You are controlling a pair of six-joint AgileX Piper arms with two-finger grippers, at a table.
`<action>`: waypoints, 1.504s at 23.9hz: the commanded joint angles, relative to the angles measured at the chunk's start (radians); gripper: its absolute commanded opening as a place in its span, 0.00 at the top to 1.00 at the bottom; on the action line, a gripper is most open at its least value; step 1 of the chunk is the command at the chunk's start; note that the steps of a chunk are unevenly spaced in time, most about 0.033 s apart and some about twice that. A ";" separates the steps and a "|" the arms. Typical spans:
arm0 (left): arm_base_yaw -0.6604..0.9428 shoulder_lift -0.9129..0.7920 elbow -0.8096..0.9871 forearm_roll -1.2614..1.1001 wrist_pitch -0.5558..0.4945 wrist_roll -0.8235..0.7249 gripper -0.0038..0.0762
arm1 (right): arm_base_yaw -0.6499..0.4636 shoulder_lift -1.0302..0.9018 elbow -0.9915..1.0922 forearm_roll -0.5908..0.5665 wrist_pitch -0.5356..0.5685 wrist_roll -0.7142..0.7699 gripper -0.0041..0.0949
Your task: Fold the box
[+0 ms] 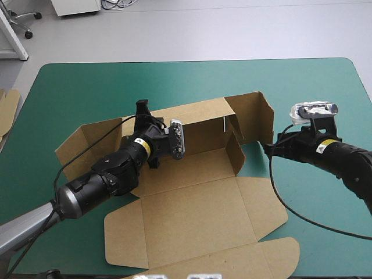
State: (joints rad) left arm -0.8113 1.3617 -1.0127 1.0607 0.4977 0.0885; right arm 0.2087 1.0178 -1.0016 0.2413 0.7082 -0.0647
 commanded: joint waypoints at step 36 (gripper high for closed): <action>-0.063 -0.043 -0.014 -0.073 -0.007 -0.020 0.97 | -0.034 0.810 -0.981 0.047 0.458 -0.047 0.99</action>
State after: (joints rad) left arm -0.8612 1.3413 -1.0084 1.0143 0.5414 0.0854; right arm 0.1978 1.8811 -1.9517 0.2729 1.1439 -0.0959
